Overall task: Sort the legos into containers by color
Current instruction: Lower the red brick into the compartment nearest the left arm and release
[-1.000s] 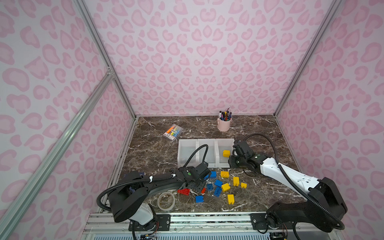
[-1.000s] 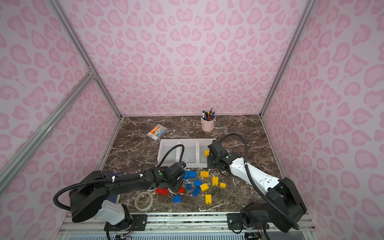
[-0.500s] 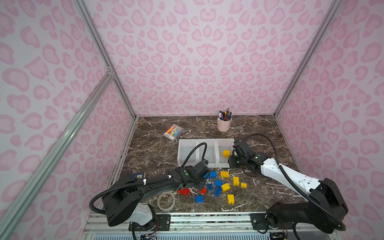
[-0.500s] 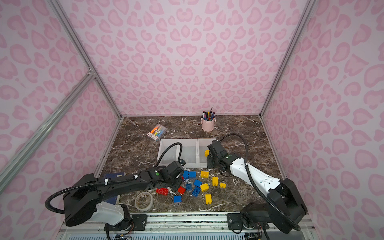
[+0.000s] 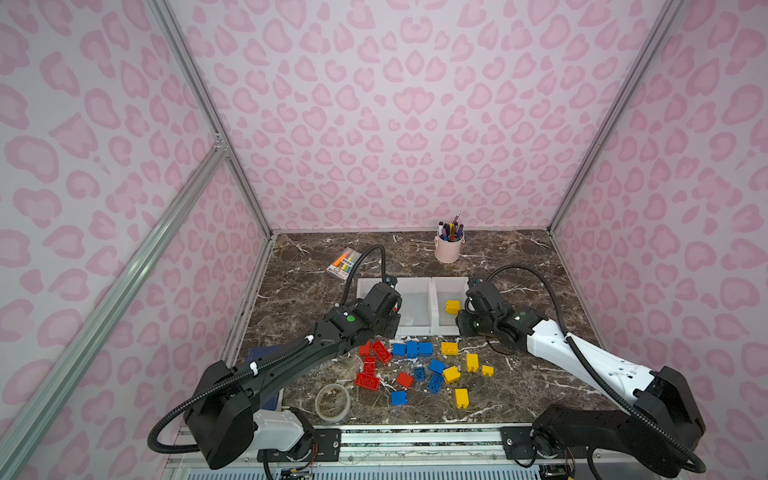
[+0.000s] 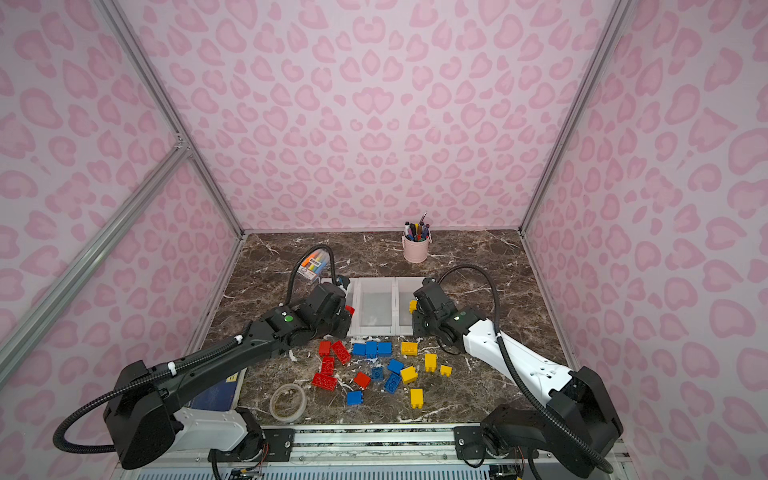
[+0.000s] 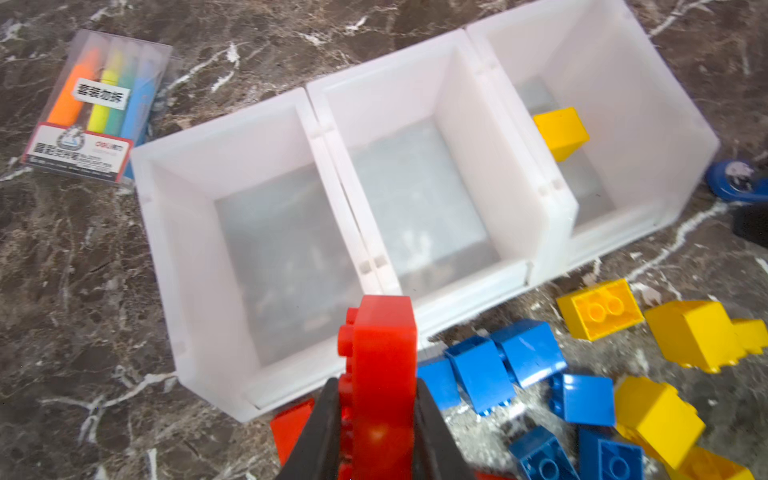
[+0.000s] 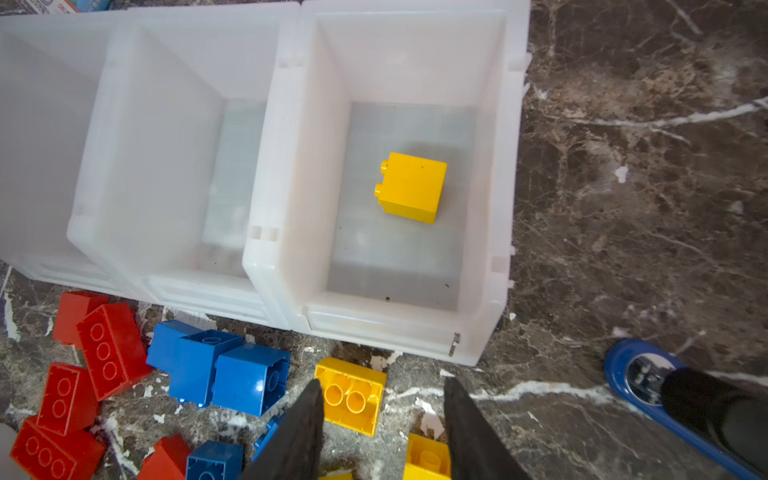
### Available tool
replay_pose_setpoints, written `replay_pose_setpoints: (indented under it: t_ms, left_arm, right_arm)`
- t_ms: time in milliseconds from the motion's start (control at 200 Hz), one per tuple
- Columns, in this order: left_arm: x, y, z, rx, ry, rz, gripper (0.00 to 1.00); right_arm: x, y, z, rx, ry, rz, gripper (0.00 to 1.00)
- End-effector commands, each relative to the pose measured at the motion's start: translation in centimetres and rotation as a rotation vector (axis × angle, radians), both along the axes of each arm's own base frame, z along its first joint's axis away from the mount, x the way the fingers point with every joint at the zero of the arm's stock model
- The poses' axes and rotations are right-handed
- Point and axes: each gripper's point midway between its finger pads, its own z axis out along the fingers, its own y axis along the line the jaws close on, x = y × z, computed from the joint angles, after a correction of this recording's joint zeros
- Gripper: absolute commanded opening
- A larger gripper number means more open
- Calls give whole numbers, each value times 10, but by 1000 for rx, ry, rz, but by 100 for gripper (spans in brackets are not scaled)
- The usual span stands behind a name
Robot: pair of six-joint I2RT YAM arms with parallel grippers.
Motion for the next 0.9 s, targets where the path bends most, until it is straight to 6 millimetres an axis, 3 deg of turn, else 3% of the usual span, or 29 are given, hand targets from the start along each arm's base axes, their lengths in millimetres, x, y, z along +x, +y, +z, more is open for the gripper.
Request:
replay_pose_setpoints:
  t_ms: [0, 285, 430, 665, 895]
  left_arm:
    - [21, 9, -3, 2, -1, 36, 24]
    - [63, 29, -47, 56, 86, 140, 24]
    - [74, 25, -58, 42, 108, 147, 25]
    - [75, 23, -69, 31, 134, 149, 27]
    - [72, 27, -65, 23, 122, 168, 41]
  right_arm:
    - [-2, 0, 0, -14, -1, -7, 48]
    - [-13, 4, -6, -28, 14, -7, 48]
    - [-18, 10, -10, -27, 21, -6, 48]
    - [-23, 21, -13, -43, 27, 12, 48]
    - [-25, 33, -13, -69, 27, 42, 49]
